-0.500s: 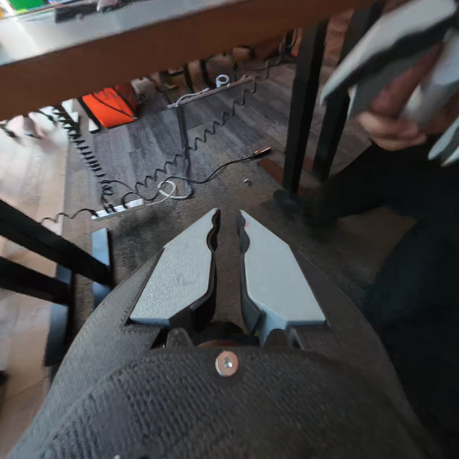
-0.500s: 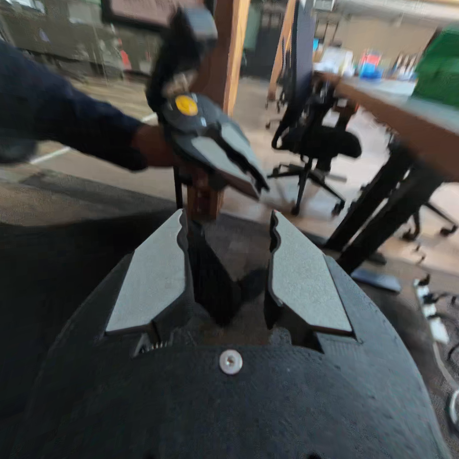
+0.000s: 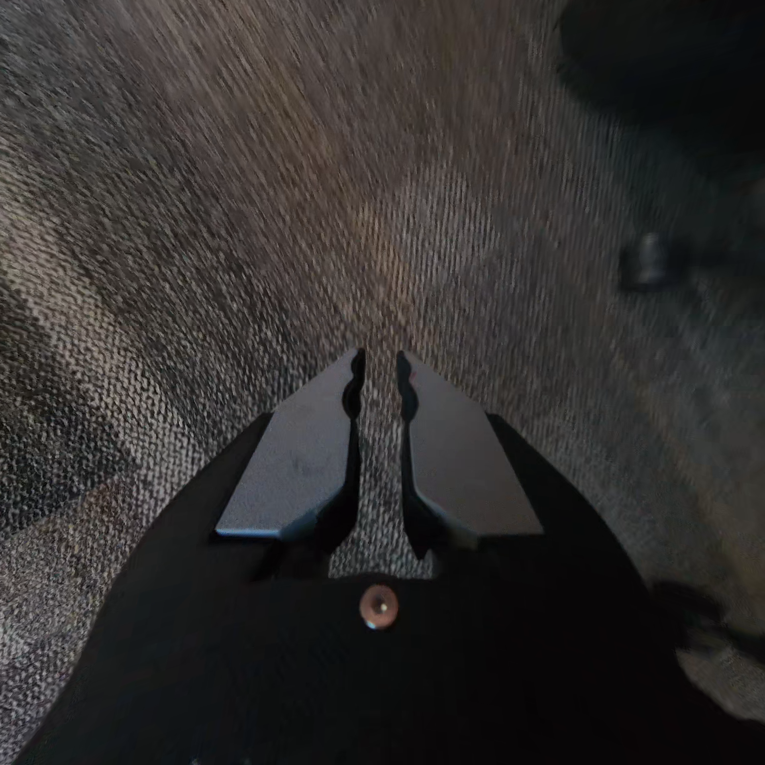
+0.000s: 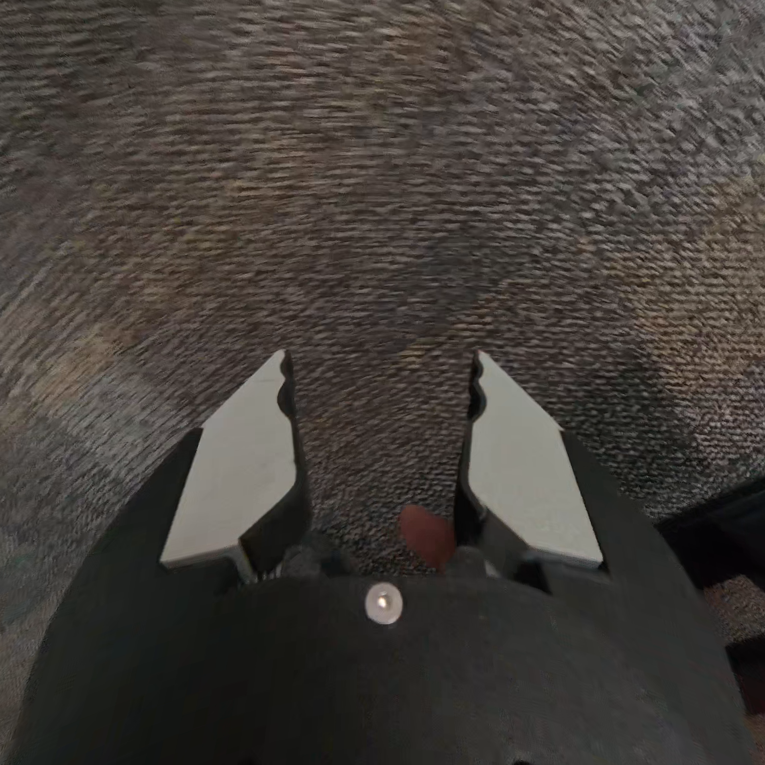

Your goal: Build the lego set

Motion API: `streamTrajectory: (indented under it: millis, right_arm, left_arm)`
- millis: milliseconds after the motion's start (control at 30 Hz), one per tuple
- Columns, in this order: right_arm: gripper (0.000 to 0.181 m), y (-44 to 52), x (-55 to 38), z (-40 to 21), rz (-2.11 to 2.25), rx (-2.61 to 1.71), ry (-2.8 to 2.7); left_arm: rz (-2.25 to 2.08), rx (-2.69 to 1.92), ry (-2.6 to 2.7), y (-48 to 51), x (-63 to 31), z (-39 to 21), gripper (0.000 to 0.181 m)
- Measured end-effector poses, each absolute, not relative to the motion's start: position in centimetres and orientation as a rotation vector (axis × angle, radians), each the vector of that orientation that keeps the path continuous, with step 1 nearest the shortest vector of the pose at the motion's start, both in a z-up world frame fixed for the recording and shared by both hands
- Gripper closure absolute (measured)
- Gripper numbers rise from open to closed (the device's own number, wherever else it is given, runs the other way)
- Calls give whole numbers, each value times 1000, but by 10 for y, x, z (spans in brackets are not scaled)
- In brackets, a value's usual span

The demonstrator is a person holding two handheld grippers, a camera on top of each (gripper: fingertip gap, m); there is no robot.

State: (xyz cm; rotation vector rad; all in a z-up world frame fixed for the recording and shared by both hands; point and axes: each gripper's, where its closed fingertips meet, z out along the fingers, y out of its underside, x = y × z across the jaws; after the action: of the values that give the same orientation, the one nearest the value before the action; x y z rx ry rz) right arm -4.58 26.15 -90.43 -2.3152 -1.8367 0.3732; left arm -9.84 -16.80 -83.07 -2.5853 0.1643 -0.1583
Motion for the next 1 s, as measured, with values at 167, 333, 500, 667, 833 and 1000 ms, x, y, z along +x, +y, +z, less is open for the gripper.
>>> streamTrajectory:
  millis: [167, 333, 500, 667, 833, 1000]
  right_arm:
    - [104, 378, -45, -943, 337, -2460, -1494]
    - [87, 470, -28, -964, 298, -2524, -1176]
    - [101, 548, -27, -974, 327, -2548, -880]
    - [99, 605, -35, -978, 359, -2532, -754]
    - [120, 641, -37, -989, 231, -2543, -766]
    - [129, 653, -33, -1014, 105, -2625, -762]
  left_arm:
    - [-192, -2573, 173, -189, -112, -895, 162]
    - [-131, -2457, -56, -138, -126, -955, 163]
    - [-179, -2401, 30, -75, -102, -974, 167]
    - [-203, -2333, 246, 4, -119, -968, 165]
    - [-179, -2255, 279, 72, -156, -951, 165]
    - [-172, -2212, 270, 92, -170, -937, 166]
